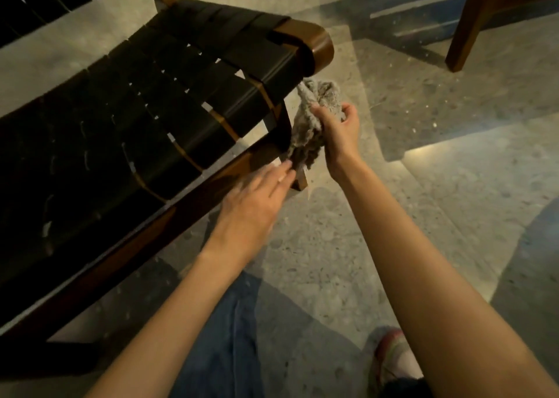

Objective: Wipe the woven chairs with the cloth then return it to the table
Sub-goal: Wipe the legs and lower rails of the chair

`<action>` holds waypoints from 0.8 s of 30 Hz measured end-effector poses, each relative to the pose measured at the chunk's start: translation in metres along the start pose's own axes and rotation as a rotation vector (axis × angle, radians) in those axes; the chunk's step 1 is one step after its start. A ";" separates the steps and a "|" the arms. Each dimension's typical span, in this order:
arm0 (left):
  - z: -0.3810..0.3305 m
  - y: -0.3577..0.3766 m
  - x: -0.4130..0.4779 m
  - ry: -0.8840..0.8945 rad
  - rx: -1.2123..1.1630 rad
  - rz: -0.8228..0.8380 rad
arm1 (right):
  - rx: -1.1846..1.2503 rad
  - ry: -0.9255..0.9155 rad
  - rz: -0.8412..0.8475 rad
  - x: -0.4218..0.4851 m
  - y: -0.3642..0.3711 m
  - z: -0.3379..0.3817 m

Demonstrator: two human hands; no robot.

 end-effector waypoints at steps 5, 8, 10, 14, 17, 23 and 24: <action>0.022 0.029 0.024 -0.305 -0.005 0.110 | -0.084 -0.115 0.046 0.003 0.011 0.010; 0.033 0.041 0.031 -0.378 0.009 0.152 | -0.131 -0.208 0.129 0.004 0.030 0.013; 0.040 0.049 0.032 -0.392 0.033 0.167 | -0.147 -0.261 0.201 0.005 0.039 0.008; 0.052 0.058 0.026 -0.406 0.060 0.196 | -0.319 -0.355 0.226 0.009 0.040 -0.014; 0.058 0.058 0.024 -0.403 0.042 0.202 | -0.402 -0.514 0.306 0.009 0.043 -0.019; 0.064 0.056 0.021 -0.364 -0.028 0.172 | -0.610 -0.696 0.106 0.029 0.066 -0.035; 0.065 0.057 0.020 -0.359 -0.035 0.164 | -0.620 -0.720 0.065 0.031 0.067 -0.040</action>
Point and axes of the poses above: each hand's wrist, its own x-axis towards the middle knuckle, its own y-axis out of the palm, z = x × y, the point moved 1 cm from there along x, towards the middle knuckle, and after that the axes turned 5 degrees about z, right-handed, at the moved point
